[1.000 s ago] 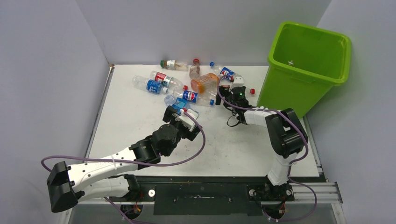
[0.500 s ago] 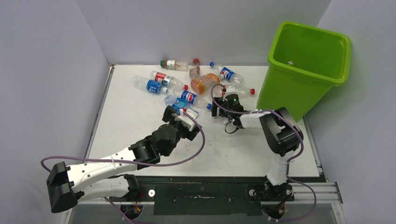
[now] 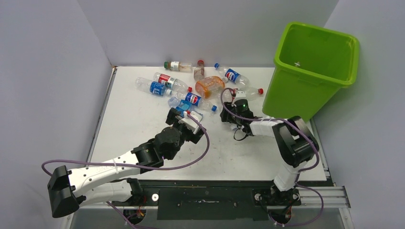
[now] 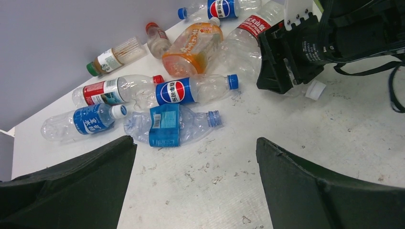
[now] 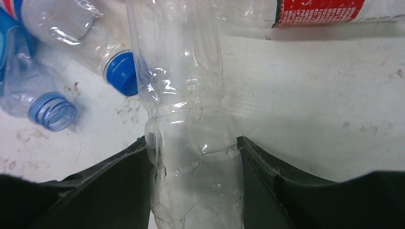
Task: Put the plastic bottles in the bin
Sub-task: Pick up the plastic bottle at the center of the board, then place the plastic bottle in the trash bin.
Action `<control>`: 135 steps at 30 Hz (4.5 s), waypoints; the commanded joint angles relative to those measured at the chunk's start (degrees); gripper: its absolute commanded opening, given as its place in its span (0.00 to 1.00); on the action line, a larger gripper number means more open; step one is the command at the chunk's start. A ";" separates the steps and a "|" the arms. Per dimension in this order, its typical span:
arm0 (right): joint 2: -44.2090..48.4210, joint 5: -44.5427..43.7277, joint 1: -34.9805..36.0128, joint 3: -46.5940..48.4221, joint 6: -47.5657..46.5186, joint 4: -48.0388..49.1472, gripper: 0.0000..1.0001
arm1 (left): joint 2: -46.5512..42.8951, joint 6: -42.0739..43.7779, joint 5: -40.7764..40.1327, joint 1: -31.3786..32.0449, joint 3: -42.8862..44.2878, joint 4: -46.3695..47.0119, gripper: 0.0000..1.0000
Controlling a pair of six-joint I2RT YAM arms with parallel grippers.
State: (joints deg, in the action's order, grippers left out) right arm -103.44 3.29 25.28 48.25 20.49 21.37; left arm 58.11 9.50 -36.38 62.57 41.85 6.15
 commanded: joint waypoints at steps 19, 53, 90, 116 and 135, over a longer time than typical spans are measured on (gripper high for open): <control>44.17 16.04 13.81 6.55 -7.21 -56.75 0.05 | -20.79 23.81 41.85 -0.36 -11.39 2.77 0.96; 42.00 -2.98 44.65 16.58 -8.35 -65.51 0.05 | -11.54 24.80 49.29 0.02 -6.62 -9.94 0.90; 70.46 -25.04 49.08 3.41 -6.34 -20.31 0.90 | -16.14 -0.57 40.86 -1.13 -9.12 13.94 0.00; 55.39 -37.83 43.84 -3.85 -5.34 13.59 0.68 | -16.91 -10.66 39.80 -5.38 -10.07 19.67 0.00; 51.55 -14.47 32.44 2.70 7.77 3.20 0.11 | -17.70 -6.83 40.19 -4.24 -10.78 19.82 0.00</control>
State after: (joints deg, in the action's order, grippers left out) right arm -50.46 -16.64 58.46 46.83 27.35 28.08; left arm 41.50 0.36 2.98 57.39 30.68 21.28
